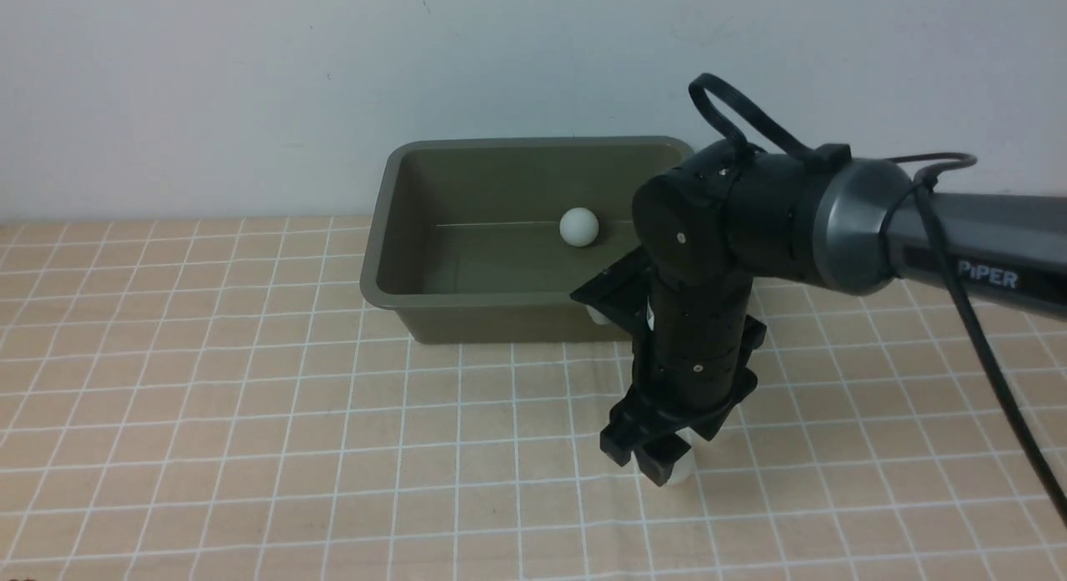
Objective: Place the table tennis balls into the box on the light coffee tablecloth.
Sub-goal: 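Reach for and grasp a ping pong ball on the table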
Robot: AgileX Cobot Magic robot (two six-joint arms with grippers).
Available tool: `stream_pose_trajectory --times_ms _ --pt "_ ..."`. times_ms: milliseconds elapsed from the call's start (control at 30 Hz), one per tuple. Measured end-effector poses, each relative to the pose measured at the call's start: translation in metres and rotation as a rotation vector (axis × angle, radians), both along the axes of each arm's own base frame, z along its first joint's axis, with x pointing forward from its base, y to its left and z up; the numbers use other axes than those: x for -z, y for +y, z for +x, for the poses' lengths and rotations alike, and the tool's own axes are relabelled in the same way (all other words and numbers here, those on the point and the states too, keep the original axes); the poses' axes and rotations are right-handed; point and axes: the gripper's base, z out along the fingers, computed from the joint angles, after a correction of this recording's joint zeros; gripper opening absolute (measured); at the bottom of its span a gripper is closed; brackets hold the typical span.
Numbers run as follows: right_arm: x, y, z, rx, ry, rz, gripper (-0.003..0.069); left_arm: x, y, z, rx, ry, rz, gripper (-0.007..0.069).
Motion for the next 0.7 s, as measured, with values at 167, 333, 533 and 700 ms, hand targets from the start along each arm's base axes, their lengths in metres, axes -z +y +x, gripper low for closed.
stream_pose_trajectory --times_ms 167,333,533,700 --pt "0.0000 0.0019 0.0024 -0.005 -0.027 0.021 0.0446 0.0000 0.0000 0.0000 0.000 0.000 0.000 -0.0069" --pt "-0.0001 0.0033 0.0042 -0.006 -0.047 0.036 0.0446 0.0000 0.0000 0.0000 0.000 0.000 0.000 -0.0069" --pt "-0.0001 0.0033 0.0042 -0.006 -0.047 0.036 0.0446 0.0000 0.0000 0.0000 0.000 0.000 0.000 -0.0069" --pt "0.0001 0.0027 0.0024 -0.005 -0.027 0.030 0.0446 0.0000 0.0000 0.0000 0.000 0.000 0.000 -0.0069"
